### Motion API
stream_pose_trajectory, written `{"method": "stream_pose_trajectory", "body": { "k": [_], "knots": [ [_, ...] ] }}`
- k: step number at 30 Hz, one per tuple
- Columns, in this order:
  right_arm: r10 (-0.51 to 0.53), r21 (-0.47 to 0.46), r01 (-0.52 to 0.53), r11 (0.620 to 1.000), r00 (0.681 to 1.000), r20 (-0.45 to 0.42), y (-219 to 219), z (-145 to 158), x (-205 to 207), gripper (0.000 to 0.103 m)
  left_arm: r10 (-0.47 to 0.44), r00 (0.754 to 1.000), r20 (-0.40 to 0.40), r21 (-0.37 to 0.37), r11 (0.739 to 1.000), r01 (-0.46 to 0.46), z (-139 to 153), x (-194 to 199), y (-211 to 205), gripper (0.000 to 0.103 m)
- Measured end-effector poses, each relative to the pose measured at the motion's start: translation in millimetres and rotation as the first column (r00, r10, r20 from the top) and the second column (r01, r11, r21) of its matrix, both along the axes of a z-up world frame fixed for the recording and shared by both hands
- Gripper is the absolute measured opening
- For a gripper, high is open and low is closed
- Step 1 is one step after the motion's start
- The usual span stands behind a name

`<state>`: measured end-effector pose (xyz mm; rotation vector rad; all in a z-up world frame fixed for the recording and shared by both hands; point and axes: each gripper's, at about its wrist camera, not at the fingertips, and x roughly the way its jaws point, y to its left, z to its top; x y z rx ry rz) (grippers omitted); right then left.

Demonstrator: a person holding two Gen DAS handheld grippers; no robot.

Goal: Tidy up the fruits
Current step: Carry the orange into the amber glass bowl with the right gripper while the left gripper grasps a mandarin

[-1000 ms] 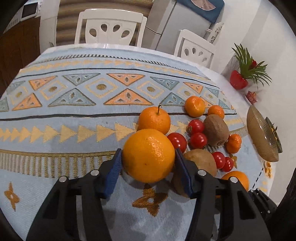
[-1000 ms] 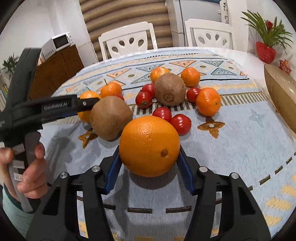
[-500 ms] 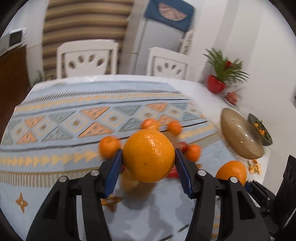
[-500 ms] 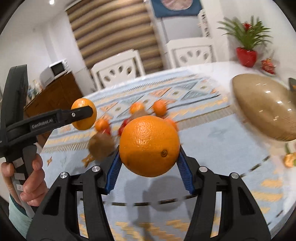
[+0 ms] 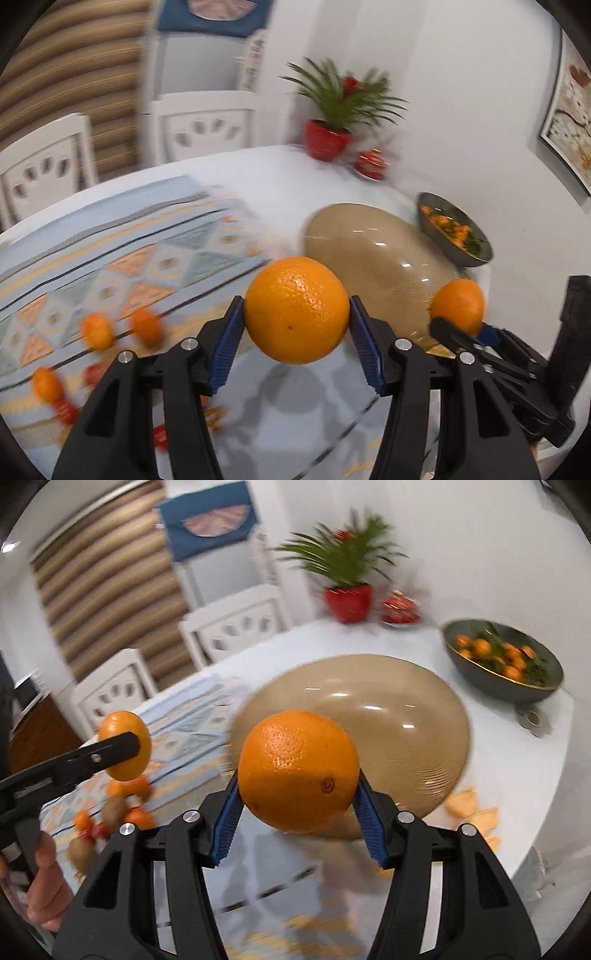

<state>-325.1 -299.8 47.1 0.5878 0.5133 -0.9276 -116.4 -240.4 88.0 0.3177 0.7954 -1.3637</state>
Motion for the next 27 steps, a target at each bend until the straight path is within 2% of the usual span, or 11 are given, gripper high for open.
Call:
{"method": "stream_pose_trajectory", "body": {
  "k": [7, 12, 16, 19, 23, 25, 27],
  "knots": [
    [0.006, 0.092, 0.002, 0.996, 0.996, -0.085, -42.8, -29.2, -6.3, 0.058, -0.087, 0.996, -0.035, 0.067, 0.994, 0.089, -27.8, -41.7, -85.3, 0.055],
    [0.016, 0.128, 0.000, 0.992, 0.992, -0.127, -59.3, -39.9, -3.4, 0.059, -0.098, 0.994, -0.055, 0.144, 0.984, 0.105, -56.9, -51.5, -119.3, 0.055],
    [0.019, 0.149, 0.004, 0.989, 0.989, -0.147, -65.8, -46.3, -3.0, 0.059, -0.094, 0.990, -0.101, 0.184, 0.977, 0.111, -73.9, -50.4, -133.5, 0.055],
    [0.014, 0.135, 0.009, 0.991, 0.986, -0.169, -64.4, -46.1, -1.1, 0.059, -0.097, 0.992, -0.076, 0.188, 0.976, 0.110, -77.2, -54.1, -136.4, 0.055],
    [0.021, 0.162, 0.004, 0.987, 0.988, -0.153, -67.8, -47.2, -1.9, 0.060, -0.095, 0.993, -0.074, 0.201, 0.974, 0.108, -78.1, -56.4, -140.4, 0.057],
    [0.010, 0.148, 0.013, 0.989, 0.988, -0.152, -66.4, -43.9, -3.7, 0.061, -0.091, 0.994, -0.064, 0.181, 0.978, 0.101, -73.6, -57.1, -139.3, 0.063],
    [0.001, 0.120, 0.018, 0.993, 0.988, -0.154, -62.8, -36.7, -6.6, 0.061, -0.093, 0.994, -0.049, 0.160, 0.982, 0.100, -66.0, -56.7, -134.2, 0.065]
  ]
}}
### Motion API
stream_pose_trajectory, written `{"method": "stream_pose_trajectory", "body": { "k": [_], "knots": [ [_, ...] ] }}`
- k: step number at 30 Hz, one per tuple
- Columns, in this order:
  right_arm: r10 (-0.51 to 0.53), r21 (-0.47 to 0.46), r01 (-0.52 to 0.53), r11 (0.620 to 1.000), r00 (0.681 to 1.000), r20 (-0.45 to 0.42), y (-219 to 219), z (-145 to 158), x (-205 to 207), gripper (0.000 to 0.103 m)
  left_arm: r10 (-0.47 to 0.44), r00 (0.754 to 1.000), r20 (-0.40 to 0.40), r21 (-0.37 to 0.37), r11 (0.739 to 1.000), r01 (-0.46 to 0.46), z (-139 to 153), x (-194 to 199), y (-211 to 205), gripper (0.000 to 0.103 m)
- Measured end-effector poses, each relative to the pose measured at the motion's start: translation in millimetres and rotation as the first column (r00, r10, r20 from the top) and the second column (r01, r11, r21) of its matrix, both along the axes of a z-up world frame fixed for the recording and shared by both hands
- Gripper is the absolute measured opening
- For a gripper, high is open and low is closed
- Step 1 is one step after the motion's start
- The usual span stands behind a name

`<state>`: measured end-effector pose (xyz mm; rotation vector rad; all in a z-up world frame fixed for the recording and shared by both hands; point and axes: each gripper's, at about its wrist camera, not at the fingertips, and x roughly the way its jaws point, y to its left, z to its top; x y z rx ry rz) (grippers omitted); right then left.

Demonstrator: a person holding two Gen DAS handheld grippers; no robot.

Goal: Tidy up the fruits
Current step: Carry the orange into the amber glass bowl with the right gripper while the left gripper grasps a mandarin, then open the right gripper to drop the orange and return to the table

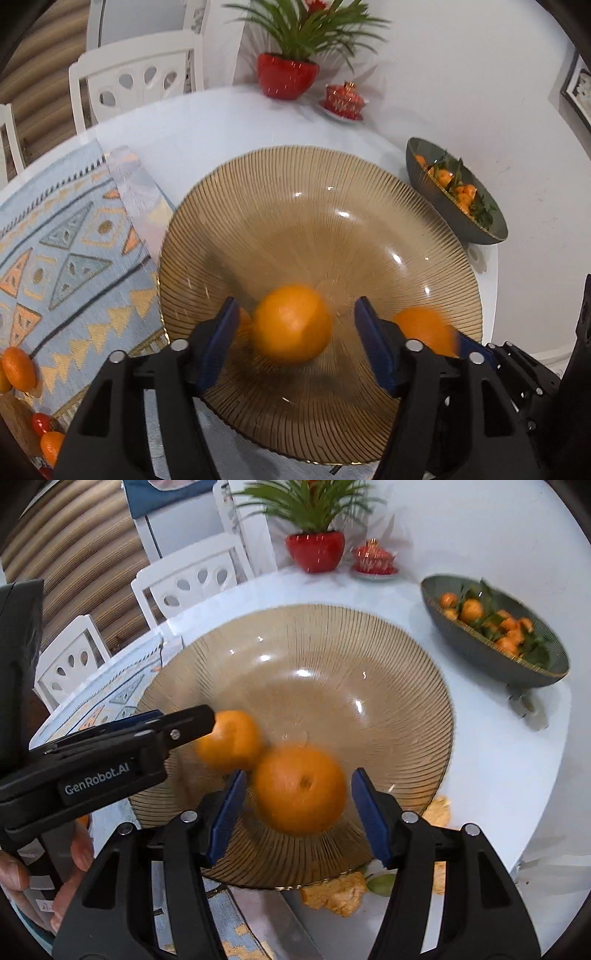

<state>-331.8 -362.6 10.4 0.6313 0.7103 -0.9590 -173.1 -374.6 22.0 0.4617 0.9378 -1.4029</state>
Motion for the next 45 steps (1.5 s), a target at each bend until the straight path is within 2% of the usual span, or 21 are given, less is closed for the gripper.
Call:
{"method": "stream_pose_trajectory", "body": {
  "k": [3, 9, 15, 19, 23, 28, 32, 36, 38, 41, 45],
  "knots": [
    [-0.013, -0.018, 0.013, 1.000, 1.000, 0.016, 4.0, 8.6, -7.4, 0.061, 0.001, 1.000, 0.008, -0.015, 1.000, 0.000, 7.4, 3.0, 8.5, 0.065],
    [-0.058, 0.006, 0.057, 0.998, 0.996, 0.063, 13.2, 13.8, -28.1, 0.061, 0.008, 1.000, 0.003, -0.031, 0.999, -0.008, 13.9, 8.4, 31.0, 0.068],
    [-0.060, 0.003, 0.060, 0.998, 0.994, 0.091, 32.8, 25.2, -32.8, 0.061, 0.027, 1.000, -0.007, -0.067, 0.997, -0.027, 29.8, 17.7, 64.3, 0.068],
    [-0.028, -0.022, 0.031, 0.999, 0.995, 0.101, 54.4, 37.3, -23.7, 0.062, 0.061, 0.998, 0.004, -0.114, 0.992, -0.060, 46.7, 26.9, 94.8, 0.080],
    [0.025, -0.057, -0.018, 0.998, 0.993, 0.112, 79.5, 50.5, -5.2, 0.066, 0.089, 0.996, 0.015, -0.149, 0.985, -0.086, 63.1, 40.4, 132.6, 0.080],
    [0.135, -0.109, -0.123, 0.986, 0.984, 0.117, 117.4, 60.8, 34.2, 0.069, 0.177, 0.983, 0.054, -0.208, 0.965, -0.162, 83.2, 70.4, 197.0, 0.086],
    [0.219, -0.122, -0.206, 0.971, 0.969, 0.112, 142.7, 58.2, 68.9, 0.069, 0.264, 0.962, 0.070, -0.243, 0.940, -0.241, 94.6, 101.7, 248.0, 0.086],
    [0.295, -0.113, -0.284, 0.952, 0.950, 0.100, 163.3, 46.7, 106.6, 0.069, 0.360, 0.928, 0.097, -0.275, 0.906, -0.323, 100.9, 132.5, 296.8, 0.087],
    [0.324, -0.107, -0.314, 0.943, 0.941, 0.098, 168.4, 38.7, 121.7, 0.069, 0.406, 0.908, 0.105, -0.289, 0.886, -0.363, 99.6, 149.1, 321.3, 0.087],
    [0.363, -0.091, -0.355, 0.931, 0.927, 0.094, 175.3, 24.0, 146.2, 0.069, 0.442, 0.892, 0.089, -0.288, 0.869, -0.402, 90.6, 171.3, 345.0, 0.087],
    [0.416, -0.075, -0.411, 0.909, 0.904, 0.095, 188.5, 3.5, 166.7, 0.069, 0.461, 0.884, 0.069, -0.259, 0.865, -0.431, 68.0, 193.1, 359.5, 0.087]
  ]
}}
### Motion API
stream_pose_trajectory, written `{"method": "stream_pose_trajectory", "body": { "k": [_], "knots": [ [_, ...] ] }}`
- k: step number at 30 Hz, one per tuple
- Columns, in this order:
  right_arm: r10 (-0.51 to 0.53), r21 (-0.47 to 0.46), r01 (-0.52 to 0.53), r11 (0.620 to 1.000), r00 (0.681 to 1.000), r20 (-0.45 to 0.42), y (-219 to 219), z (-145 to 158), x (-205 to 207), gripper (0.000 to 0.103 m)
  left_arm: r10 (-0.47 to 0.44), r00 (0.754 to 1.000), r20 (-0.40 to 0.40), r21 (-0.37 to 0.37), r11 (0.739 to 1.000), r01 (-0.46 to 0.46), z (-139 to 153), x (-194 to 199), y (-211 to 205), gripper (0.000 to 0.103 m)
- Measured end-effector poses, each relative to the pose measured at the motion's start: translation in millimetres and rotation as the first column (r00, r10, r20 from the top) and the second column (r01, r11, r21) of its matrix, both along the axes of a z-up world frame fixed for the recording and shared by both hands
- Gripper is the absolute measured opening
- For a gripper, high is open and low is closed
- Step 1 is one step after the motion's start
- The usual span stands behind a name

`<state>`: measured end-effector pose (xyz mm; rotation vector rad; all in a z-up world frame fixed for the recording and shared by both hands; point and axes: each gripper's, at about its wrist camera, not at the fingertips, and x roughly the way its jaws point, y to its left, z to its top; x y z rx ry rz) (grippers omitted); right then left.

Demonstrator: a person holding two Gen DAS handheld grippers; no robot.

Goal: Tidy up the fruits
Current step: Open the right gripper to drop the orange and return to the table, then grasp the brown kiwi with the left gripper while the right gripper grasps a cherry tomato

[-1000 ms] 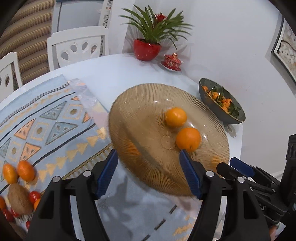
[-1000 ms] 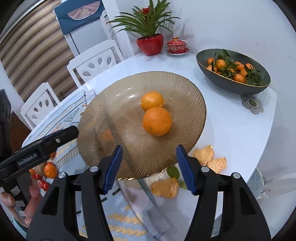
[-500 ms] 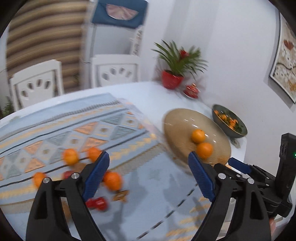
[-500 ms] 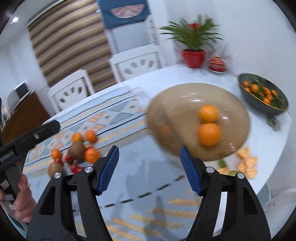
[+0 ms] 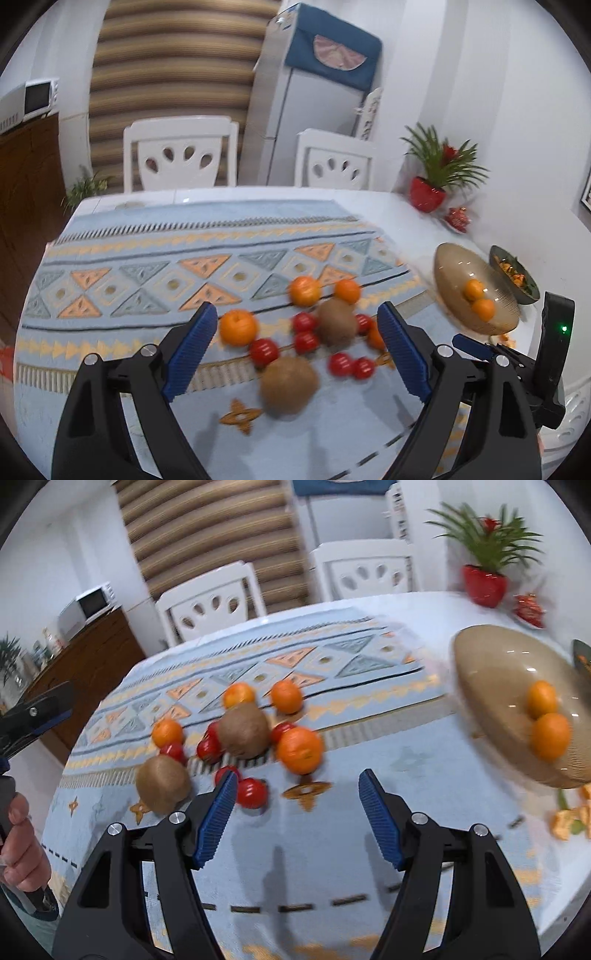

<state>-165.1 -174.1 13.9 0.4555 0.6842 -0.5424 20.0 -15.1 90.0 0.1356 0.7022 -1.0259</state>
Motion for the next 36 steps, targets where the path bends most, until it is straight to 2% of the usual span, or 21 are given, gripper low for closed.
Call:
{"method": "stream_pose_trajectory", "body": {
  "k": [7, 10, 12, 13, 14, 18, 22, 27, 30, 33, 36],
  "knots": [
    [0.101, 0.019, -0.100, 0.995, 0.994, -0.029, 17.7, -28.3, 31.4, 0.065, -0.046, 0.995, -0.084, 0.038, 0.998, 0.049, -53.2, 19.4, -6.7, 0.087],
    [0.134, 0.048, -0.132, 0.990, 0.990, -0.033, 18.4, -38.0, 36.8, 0.057, -0.069, 0.987, -0.142, 0.039, 0.996, 0.075, -75.3, 25.3, -14.1, 0.087],
    [0.141, 0.049, -0.138, 0.989, 0.989, -0.048, 19.7, -44.9, 39.2, 0.056, -0.094, 0.981, -0.170, 0.030, 0.994, 0.101, -85.5, 26.9, -16.3, 0.087],
    [0.145, 0.057, -0.141, 0.988, 0.988, -0.057, 19.7, -50.6, 41.0, 0.056, -0.104, 0.980, -0.172, 0.031, 0.993, 0.111, -88.6, 26.4, -16.4, 0.087],
    [0.150, 0.075, -0.144, 0.987, 0.986, -0.070, 18.6, -55.7, 42.3, 0.051, -0.109, 0.981, -0.164, 0.047, 0.992, 0.118, -91.7, 24.4, -17.5, 0.087],
    [0.145, 0.077, -0.141, 0.987, 0.988, -0.053, 16.3, -53.6, 40.4, 0.050, -0.135, 0.981, -0.142, 0.082, 0.986, 0.148, -97.1, 14.9, -20.9, 0.088],
    [0.146, 0.066, -0.141, 0.988, 0.986, -0.079, 17.3, -51.1, 45.6, 0.050, -0.156, 0.971, -0.183, 0.085, 0.981, 0.174, -102.6, 15.2, -23.8, 0.090],
    [0.150, 0.020, -0.148, 0.989, 0.983, -0.110, 16.9, -46.5, 57.4, 0.050, -0.159, 0.968, -0.194, 0.116, 0.976, 0.183, -110.8, 13.3, -30.1, 0.090],
    [0.151, 0.045, -0.146, 0.988, 0.981, -0.120, 13.3, -56.9, 61.3, 0.046, -0.158, 0.964, -0.214, 0.126, 0.974, 0.188, -116.2, 13.5, -33.8, 0.090],
    [0.158, 0.030, -0.156, 0.987, 0.981, -0.108, 13.9, -54.7, 60.6, 0.046, -0.152, 0.967, -0.204, 0.142, 0.973, 0.182, -118.4, 12.1, -37.1, 0.088],
    [0.158, 0.014, -0.157, 0.987, 0.979, -0.127, 16.2, -56.0, 62.8, 0.045, -0.145, 0.968, -0.206, 0.157, 0.971, 0.179, -120.7, 11.0, -39.9, 0.076]
  ]
}}
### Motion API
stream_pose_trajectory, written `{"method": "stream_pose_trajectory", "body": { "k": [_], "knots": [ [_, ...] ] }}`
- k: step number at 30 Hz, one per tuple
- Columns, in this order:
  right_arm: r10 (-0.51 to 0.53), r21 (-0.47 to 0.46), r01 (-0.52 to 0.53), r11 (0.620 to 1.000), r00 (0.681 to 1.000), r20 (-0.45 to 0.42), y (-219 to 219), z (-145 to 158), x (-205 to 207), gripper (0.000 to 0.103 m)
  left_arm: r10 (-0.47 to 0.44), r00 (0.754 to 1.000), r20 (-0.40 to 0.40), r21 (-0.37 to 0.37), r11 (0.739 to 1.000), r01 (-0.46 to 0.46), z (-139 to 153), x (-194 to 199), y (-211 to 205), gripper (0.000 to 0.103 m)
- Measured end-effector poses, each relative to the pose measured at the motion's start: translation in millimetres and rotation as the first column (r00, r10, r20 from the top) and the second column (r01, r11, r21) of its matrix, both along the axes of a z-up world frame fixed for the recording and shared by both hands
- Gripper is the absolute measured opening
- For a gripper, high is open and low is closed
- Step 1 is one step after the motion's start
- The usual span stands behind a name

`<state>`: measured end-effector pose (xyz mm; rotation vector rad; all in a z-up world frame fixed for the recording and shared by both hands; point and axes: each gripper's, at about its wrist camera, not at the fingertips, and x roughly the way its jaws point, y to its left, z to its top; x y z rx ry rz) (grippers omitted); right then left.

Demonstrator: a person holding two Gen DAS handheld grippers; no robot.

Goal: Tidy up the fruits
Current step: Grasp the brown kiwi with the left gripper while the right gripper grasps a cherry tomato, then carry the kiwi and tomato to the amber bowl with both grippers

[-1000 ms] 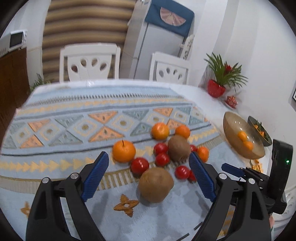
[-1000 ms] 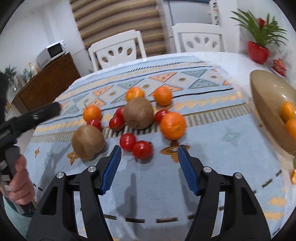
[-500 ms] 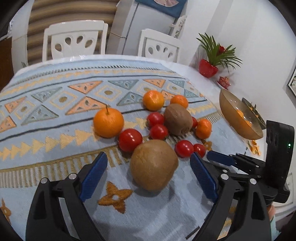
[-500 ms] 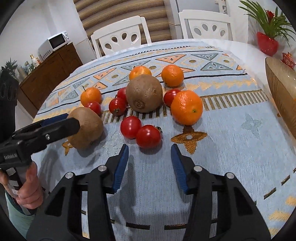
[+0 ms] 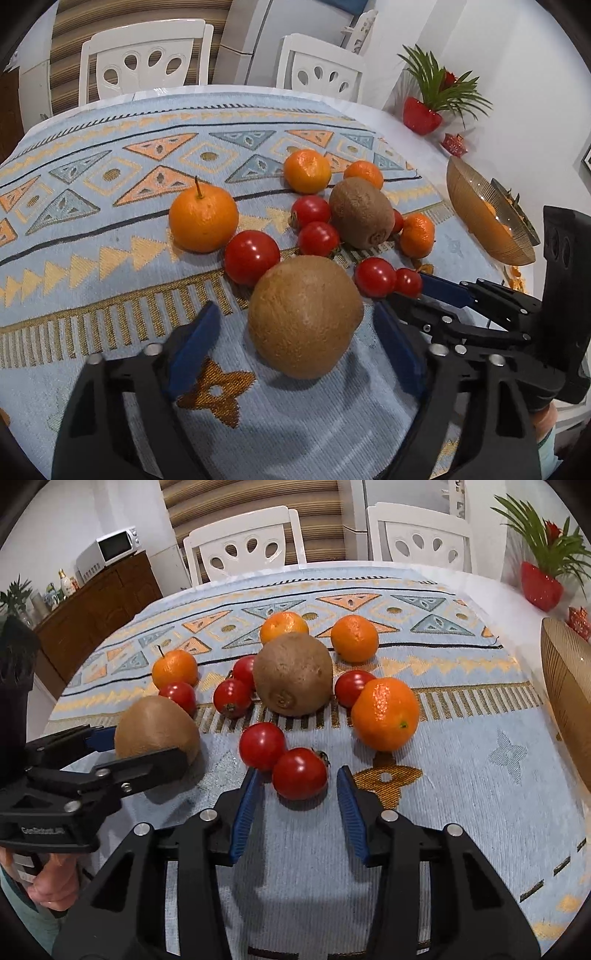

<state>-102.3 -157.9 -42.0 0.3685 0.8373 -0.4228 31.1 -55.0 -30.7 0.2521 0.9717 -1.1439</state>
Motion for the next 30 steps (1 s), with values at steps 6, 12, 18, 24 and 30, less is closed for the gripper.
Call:
{"method": "stream_pose_trajectory", "body": {
  "k": [6, 12, 18, 24, 30],
  "knots": [
    [0.001, -0.007, -0.001, 1.000, 1.000, -0.003, 0.9, -0.2, 1.5, 0.044, -0.002, 1.000, 0.012, 0.011, 1.000, 0.001, -1.6, -1.8, -1.2, 0.068],
    [0.012, -0.037, -0.012, 0.999, 1.000, -0.016, 6.1, -0.5, 4.9, 0.030, -0.020, 0.999, 0.033, 0.008, 1.000, 0.020, -0.6, -8.9, -3.5, 0.057],
    [0.021, -0.054, -0.020, 0.998, 1.000, 0.018, 10.0, 4.5, -0.3, 0.030, -0.006, 0.998, 0.062, 0.009, 1.000, 0.005, 1.7, -10.7, -2.0, 0.056],
    [0.022, -0.052, -0.019, 0.998, 0.998, 0.057, 9.9, 8.7, -5.6, 0.030, 0.028, 0.999, 0.031, -0.015, 0.999, -0.028, 2.6, -2.8, 4.0, 0.056],
    [-0.001, -0.029, 0.005, 1.000, 0.994, 0.109, 4.4, 15.5, -16.0, 0.030, 0.032, 0.997, 0.075, -0.060, 0.998, -0.028, 13.8, -10.6, 8.2, 0.056]
  ]
}}
